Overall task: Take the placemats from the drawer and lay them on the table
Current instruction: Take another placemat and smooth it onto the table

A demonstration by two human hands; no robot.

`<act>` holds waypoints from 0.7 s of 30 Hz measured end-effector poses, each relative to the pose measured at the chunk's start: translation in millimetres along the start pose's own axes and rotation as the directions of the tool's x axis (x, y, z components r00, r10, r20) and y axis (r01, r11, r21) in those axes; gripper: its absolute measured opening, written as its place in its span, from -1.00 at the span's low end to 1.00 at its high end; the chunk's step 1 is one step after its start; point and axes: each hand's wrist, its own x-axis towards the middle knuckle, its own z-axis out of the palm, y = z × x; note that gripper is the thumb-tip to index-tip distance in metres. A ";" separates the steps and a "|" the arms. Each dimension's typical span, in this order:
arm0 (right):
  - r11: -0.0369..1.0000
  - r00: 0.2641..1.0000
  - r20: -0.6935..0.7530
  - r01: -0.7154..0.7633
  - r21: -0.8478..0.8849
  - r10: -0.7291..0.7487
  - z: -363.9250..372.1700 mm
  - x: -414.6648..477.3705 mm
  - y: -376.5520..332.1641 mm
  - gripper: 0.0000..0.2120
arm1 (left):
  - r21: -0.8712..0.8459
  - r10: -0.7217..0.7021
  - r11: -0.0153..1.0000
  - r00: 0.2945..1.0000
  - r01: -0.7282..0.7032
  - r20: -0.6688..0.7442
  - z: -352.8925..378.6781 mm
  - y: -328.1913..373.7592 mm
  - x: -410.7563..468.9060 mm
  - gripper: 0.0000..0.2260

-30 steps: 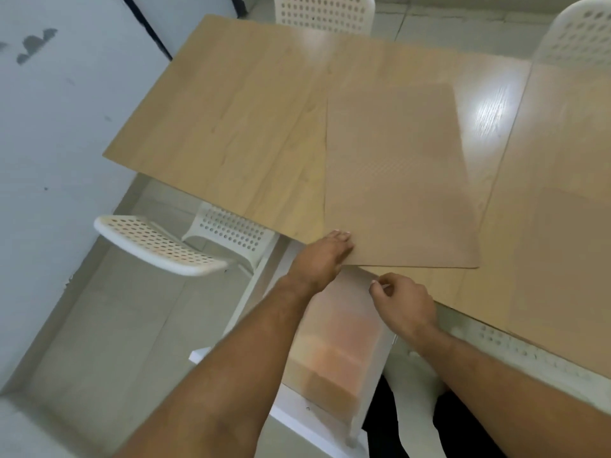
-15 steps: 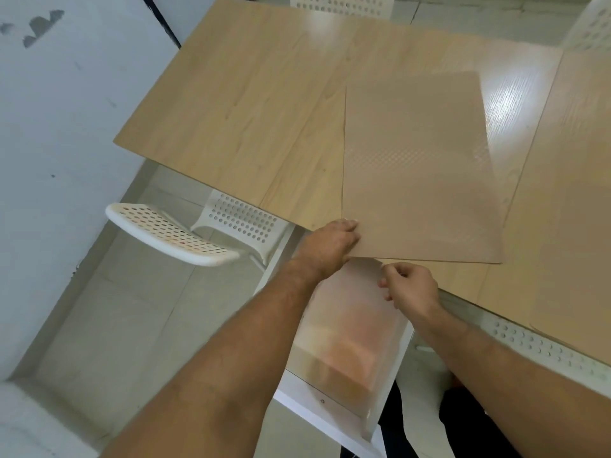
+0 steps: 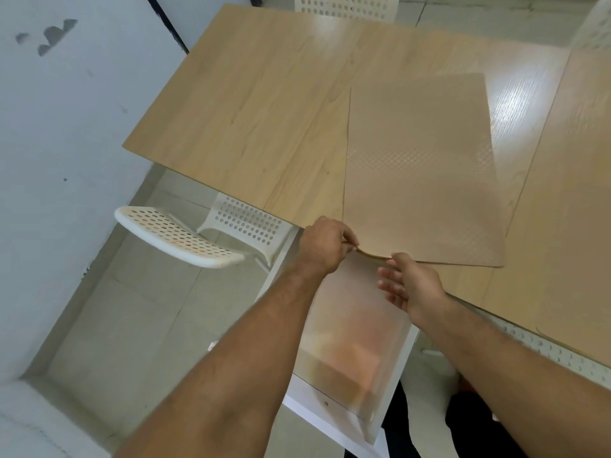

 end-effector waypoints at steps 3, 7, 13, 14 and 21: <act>0.999 0.999 0.005 -0.033 0.022 0.033 -0.6 0.9 0.9 -0.75 | -0.153 -0.134 0.977 0.987 0.147 0.090 -7.5 3.3 2.5 -0.83; 0.997 0.997 0.050 -0.059 0.055 0.057 2.1 -2.0 0.1 -0.66 | -0.405 -0.205 0.880 0.968 0.247 0.143 -22.3 6.2 7.2 -0.82; 0.921 0.983 0.182 -0.093 0.377 0.025 6.7 -3.9 -15.1 -0.54 | -0.567 -0.051 0.814 0.988 0.126 0.147 -17.0 22.4 -6.9 -0.85; 0.885 0.987 0.160 -0.082 0.459 0.009 6.5 -2.2 -21.0 -0.59 | -0.583 -0.031 0.806 0.991 0.103 0.133 -15.8 26.7 -10.3 -0.86; 0.645 1.000 -0.011 0.019 0.764 -0.017 -4.7 22.0 -52.7 -0.77 | -0.711 -0.108 0.694 0.993 0.114 0.053 -18.4 51.1 -29.9 -0.63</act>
